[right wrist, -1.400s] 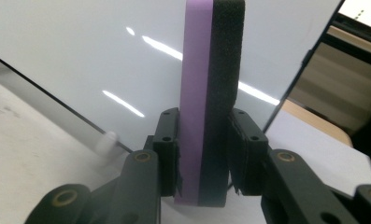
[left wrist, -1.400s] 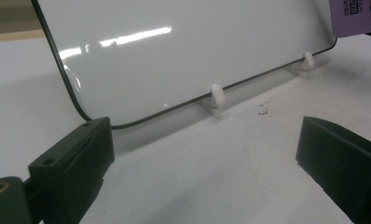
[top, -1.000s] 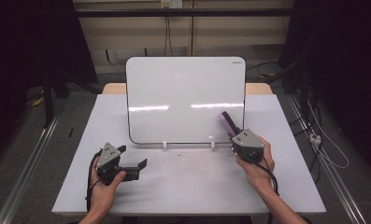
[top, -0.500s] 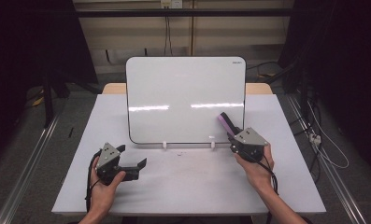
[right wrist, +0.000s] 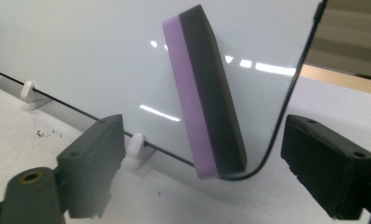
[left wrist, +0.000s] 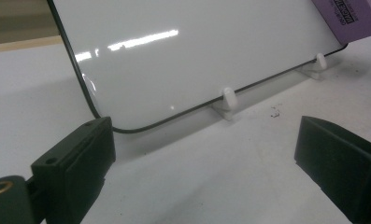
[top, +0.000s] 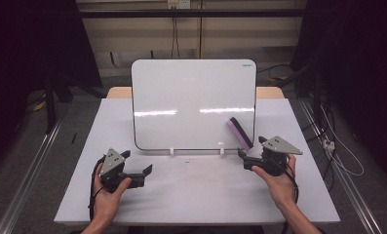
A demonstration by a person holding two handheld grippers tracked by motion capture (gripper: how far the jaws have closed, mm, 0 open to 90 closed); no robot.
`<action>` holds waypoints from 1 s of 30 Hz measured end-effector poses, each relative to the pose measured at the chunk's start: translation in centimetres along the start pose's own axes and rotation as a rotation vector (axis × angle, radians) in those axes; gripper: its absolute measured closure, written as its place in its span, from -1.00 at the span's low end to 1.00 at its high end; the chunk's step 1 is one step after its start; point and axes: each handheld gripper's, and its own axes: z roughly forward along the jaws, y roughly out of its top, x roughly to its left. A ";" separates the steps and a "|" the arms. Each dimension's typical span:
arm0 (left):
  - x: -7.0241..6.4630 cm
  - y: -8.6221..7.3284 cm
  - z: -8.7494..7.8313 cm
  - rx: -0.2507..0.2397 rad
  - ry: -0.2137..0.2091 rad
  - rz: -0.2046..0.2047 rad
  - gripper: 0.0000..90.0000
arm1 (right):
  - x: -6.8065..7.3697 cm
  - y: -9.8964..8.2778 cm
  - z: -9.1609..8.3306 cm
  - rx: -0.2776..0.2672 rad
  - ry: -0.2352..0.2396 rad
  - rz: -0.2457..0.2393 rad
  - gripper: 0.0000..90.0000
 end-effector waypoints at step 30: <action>1.0 -0.3 -0.9 -0.009 0.038 -0.047 -0.87 | -3.3 -5.5 -5.6 0.004 -0.083 0.119 -0.88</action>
